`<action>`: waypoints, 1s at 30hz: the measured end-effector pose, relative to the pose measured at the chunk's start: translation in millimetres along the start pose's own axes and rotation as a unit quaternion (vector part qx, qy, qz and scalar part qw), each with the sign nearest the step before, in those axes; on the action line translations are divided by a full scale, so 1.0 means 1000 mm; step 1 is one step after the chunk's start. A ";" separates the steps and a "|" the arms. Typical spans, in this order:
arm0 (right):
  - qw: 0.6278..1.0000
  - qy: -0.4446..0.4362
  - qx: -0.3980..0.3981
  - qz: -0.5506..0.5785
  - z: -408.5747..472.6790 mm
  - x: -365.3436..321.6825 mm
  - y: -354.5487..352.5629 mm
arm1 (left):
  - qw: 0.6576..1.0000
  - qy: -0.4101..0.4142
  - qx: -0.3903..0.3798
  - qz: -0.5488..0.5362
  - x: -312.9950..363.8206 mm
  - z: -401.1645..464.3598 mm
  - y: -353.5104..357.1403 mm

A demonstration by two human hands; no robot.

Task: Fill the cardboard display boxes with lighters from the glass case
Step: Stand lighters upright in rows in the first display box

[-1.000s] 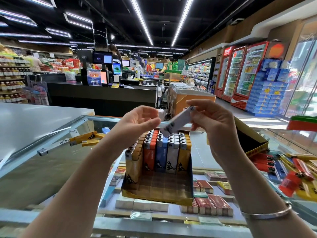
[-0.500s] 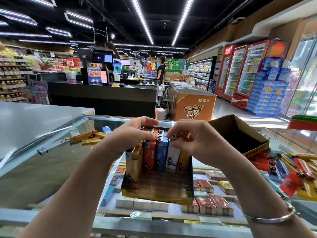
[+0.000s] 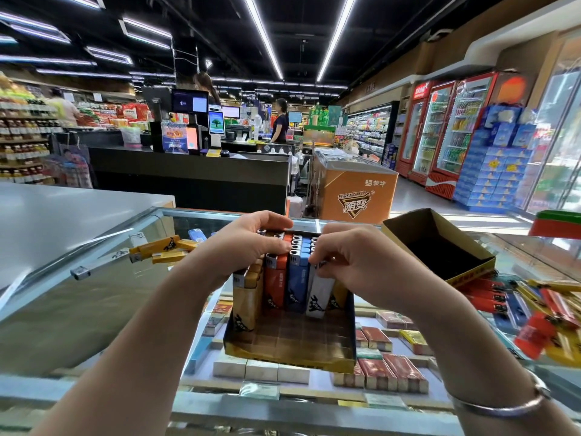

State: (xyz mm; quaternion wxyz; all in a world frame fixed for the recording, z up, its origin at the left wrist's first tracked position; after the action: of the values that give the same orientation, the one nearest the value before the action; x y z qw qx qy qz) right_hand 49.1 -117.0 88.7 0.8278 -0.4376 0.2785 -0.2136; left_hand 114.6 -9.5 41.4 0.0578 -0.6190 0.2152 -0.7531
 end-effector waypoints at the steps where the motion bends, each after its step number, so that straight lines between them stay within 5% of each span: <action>1: 1.000 -0.004 -0.001 0.000 0.000 -0.001 0.001 | 1.000 0.001 0.000 0.001 0.000 0.000 0.000; 6: 0.996 -0.021 0.031 -0.077 0.001 -0.003 0.004 | 1.000 -0.006 -0.005 0.008 -0.001 -0.001 0.000; 13: 0.976 0.075 0.134 0.151 0.001 0.042 -0.010 | 1.000 -0.001 0.017 0.015 -0.001 0.002 -0.003; 18: 0.964 0.147 0.102 0.194 0.003 0.065 0.012 | 0.993 -0.029 0.117 -0.013 -0.014 0.007 -0.030; 22: 0.961 0.146 0.112 0.206 0.003 0.067 0.015 | 0.955 -0.012 0.235 0.180 -0.028 0.001 -0.072; 28: 0.963 0.135 0.121 0.201 0.004 0.063 0.015 | 0.874 -0.095 0.273 0.390 -0.073 -0.018 -0.132; 30: 0.964 0.136 0.125 0.192 0.004 0.063 0.014 | 0.873 -0.121 0.249 0.401 -0.090 -0.020 -0.138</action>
State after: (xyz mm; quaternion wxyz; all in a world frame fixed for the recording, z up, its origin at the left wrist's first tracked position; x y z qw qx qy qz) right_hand 100.2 -145.0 61.6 0.8560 -0.2355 0.4381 -0.1409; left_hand 140.2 151.4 11.5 0.5330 -0.5308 0.2419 -0.6129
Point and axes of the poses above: each hand's wrist, its own z-axis towards the middle knuckle, its own y-axis out of the palm, x = y × z, the point moved 10 cm from there along z, towards the middle knuckle, and after that the axes turned 5 degrees about z, right-handed, at the moved point
